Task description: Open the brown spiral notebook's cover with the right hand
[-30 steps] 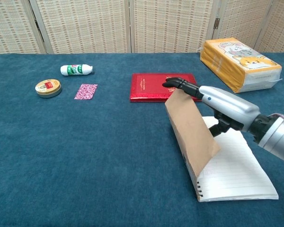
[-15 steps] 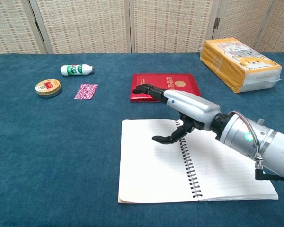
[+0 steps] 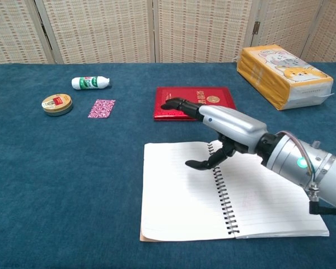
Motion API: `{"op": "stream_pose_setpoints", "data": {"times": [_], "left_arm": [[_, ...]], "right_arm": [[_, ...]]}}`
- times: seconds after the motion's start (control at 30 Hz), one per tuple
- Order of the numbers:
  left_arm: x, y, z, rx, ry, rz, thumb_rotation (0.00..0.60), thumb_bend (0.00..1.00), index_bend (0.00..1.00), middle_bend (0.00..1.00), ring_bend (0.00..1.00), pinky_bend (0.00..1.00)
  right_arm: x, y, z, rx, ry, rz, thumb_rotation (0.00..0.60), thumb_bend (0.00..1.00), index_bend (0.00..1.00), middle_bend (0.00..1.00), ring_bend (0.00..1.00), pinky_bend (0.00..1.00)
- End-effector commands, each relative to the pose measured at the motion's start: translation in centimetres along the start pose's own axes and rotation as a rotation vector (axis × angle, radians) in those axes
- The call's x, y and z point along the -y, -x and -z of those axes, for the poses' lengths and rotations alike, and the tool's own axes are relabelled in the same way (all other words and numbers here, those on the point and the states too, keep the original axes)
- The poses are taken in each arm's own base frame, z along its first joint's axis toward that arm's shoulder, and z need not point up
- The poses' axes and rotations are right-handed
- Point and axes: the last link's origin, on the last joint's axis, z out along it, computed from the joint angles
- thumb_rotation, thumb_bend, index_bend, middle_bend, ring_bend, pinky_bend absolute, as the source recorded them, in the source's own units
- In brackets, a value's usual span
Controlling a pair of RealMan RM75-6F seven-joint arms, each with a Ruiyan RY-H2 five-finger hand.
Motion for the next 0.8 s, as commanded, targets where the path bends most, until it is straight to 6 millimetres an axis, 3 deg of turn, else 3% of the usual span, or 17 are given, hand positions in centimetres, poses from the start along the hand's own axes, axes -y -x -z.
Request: {"op": "stream_pose_setpoints", "data": {"times": [0.03, 0.23, 0.33, 0.47, 0.57, 0.8], "left_arm": [[-0.5, 0.6, 0.1, 0.051, 0.033, -0.020, 0.600, 0.24, 0.19, 0.11, 0.03, 0.18], [-1.5, 2.0, 0.3, 0.123, 0.085, -0.043, 0.600, 0.24, 0.19, 0.11, 0.03, 0.18], [-2.0, 2.5, 0.4, 0.152, 0.106, -0.056, 0.600, 0.24, 0.19, 0.11, 0.03, 0.18], [-2.4, 3.3, 0.4, 0.188, 0.129, -0.069, 0.600, 0.24, 0.19, 0.11, 0.03, 0.18], [-2.8, 3.8, 0.5, 0.208, 0.141, -0.082, 0.600, 0.24, 0.19, 0.11, 0.03, 0.18], [-3.4, 5.1, 0.6, 0.267, 0.165, -0.109, 0.600, 0.24, 0.19, 0.11, 0.03, 0.18]], "right_arm": [[-0.9, -2.6, 2.1, -0.044, 0.027, 0.101, 0.600, 0.30, 0.00, 0.00, 0.00, 0.00], [-2.9, -7.6, 7.4, -0.076, 0.191, 0.286, 0.600, 0.30, 0.00, 0.00, 0.00, 0.00], [-4.2, -10.2, 12.0, -0.033, 0.365, 0.379, 0.600, 0.30, 0.00, 0.00, 0.00, 0.00], [-4.6, -13.0, 16.8, -0.011, 0.551, 0.342, 0.600, 0.30, 0.00, 0.00, 0.00, 0.00], [-5.0, -14.4, 19.7, -0.059, 0.640, 0.371, 0.600, 0.30, 0.00, 0.00, 0.00, 0.00], [-5.0, -15.1, 24.8, -0.153, 0.762, 0.402, 0.600, 0.31, 0.00, 0.00, 0.00, 0.00]]}}
